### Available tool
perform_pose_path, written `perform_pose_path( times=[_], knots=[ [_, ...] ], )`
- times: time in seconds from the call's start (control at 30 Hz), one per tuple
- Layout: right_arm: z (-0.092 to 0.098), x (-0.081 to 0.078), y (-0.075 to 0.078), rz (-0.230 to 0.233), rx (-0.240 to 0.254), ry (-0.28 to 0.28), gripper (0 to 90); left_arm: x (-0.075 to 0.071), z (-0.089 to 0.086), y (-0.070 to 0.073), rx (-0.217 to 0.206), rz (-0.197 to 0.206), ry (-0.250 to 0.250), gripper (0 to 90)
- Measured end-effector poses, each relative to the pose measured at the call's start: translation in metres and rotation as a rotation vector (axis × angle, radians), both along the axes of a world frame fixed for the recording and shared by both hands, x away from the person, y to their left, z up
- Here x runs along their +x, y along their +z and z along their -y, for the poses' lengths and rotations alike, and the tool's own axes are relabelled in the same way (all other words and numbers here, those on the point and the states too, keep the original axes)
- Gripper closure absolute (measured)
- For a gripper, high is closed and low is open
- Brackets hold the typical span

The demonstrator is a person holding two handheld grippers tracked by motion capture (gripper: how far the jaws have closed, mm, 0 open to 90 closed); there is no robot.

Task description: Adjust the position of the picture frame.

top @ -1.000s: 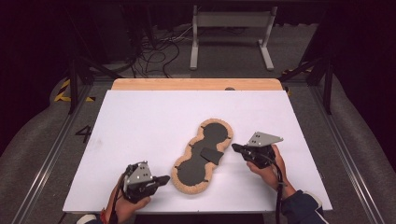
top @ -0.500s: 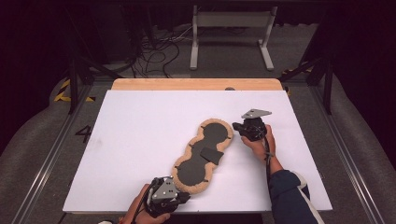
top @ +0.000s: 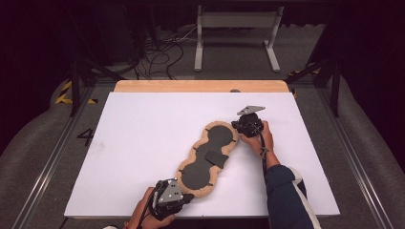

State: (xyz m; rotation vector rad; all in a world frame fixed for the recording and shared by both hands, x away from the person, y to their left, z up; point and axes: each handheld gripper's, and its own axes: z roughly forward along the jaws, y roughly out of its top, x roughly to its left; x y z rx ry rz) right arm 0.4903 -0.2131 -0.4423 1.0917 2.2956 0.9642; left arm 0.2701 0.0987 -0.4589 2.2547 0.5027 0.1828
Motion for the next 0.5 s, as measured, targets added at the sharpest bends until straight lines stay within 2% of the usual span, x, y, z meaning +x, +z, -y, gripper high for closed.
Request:
perform_pose_path(
  times=[0.07, 0.27, 0.43, 0.5],
  knots=[
    [-0.0014, 0.0017, -0.0020, -0.007, -0.024, 0.010, 90.0, 0.0008, -0.0006, 0.0001, 0.000, 0.000, -0.004, 89.8],
    [0.0062, 0.0029, -0.0037, -0.037, 0.013, 0.039, 90.0, 0.0001, -0.0008, 0.0009, 0.017, 0.011, 0.000, 90.0],
    [0.0050, 0.0013, -0.0023, -0.028, -0.023, 0.057, 90.0, -0.0004, -0.0035, 0.0030, 0.030, 0.031, 0.011, 90.0],
    [0.0075, 0.0006, -0.0020, -0.037, -0.017, 0.071, 90.0, 0.0002, -0.0064, 0.0040, 0.029, 0.038, 0.023, 90.0]
  ],
)
